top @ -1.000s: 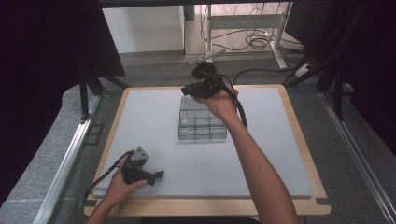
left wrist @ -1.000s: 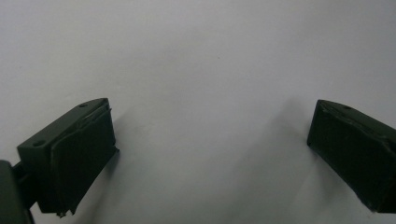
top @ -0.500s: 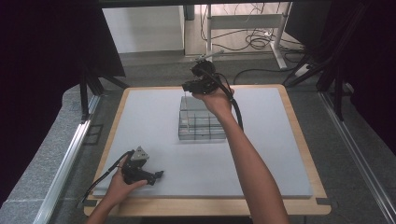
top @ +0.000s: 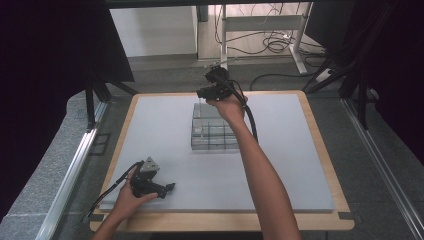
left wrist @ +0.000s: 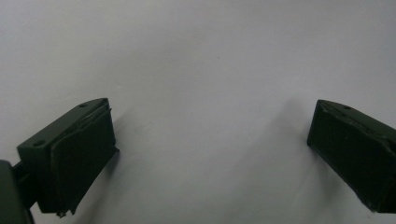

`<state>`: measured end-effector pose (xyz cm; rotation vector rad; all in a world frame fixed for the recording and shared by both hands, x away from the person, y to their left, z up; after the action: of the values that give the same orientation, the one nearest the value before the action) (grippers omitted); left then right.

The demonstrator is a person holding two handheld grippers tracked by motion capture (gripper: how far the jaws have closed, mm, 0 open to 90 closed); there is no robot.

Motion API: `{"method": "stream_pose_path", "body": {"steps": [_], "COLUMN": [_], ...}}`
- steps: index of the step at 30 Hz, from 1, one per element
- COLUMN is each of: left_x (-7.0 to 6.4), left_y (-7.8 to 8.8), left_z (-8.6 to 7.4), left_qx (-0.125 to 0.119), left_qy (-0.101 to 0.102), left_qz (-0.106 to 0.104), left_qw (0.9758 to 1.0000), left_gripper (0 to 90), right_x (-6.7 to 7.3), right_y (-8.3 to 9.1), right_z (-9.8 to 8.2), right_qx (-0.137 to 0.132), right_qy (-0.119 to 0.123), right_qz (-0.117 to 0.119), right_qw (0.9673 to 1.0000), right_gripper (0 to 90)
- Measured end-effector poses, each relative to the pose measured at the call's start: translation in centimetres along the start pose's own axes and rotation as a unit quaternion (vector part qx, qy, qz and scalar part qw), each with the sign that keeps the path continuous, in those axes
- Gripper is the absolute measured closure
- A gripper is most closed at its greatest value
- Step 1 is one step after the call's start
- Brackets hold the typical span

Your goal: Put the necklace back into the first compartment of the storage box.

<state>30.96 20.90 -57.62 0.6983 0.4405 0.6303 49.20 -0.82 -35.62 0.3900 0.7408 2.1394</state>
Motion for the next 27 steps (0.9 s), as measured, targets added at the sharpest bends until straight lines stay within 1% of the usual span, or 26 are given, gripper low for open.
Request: {"method": "stream_pose_path", "body": {"steps": [4,5,7,14,18,19,27], "left_x": [0.0,0.0,0.0,0.0,0.0,0.0,0.0], "left_y": [0.0,0.0,0.0,0.0,0.0,0.0,0.0], "left_z": [0.0,0.0,0.0,0.0,0.0,0.0,0.0], "left_qx": [-0.001,-0.001,-0.001,-0.001,-0.001,-0.001,-0.001], "left_qy": [0.001,0.001,0.0,-0.001,-0.001,0.0,-0.001], "left_qz": [0.0,0.0,0.0,0.001,0.001,0.001,0.001], "left_qw": [1.0,1.0,1.0,1.0,1.0,1.0,1.0], "left_gripper": [0.7,0.8,0.8,0.8,0.8,0.8,0.8], "right_x": [-0.6,-0.6,-0.9,-1.2,-1.4,-1.4,-1.5], "right_y": [-1.2,-1.2,-2.0,-3.2,-3.7,-4.1,-5.6], "right_z": [-0.5,-0.5,-0.8,-2.0,-2.4,-2.8,-4.3], "right_qx": [0.007,0.007,0.012,0.03,0.038,0.043,0.067], "right_qy": [-0.008,-0.008,-0.008,-0.013,-0.012,-0.012,-0.009], "right_qz": [-0.002,-0.002,-0.007,-0.012,-0.015,-0.015,-0.015], "right_qw": [0.9999,0.9999,0.9999,0.9994,0.9991,0.9989,0.9976], "right_gripper": [77.2,77.2,77.2,77.1,77.0,77.0,76.9]}}
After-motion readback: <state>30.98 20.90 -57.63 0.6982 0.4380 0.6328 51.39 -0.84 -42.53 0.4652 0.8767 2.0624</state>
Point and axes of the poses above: each handheld gripper's, and its own axes: y roughly backward along the jaws, z roughly out of its top, x roughly to its left, the point moved 3 cm from there along -y, roughly forward along the jaws, and after that the axes turned 9 degrees about -z, right-handed, at the moved point
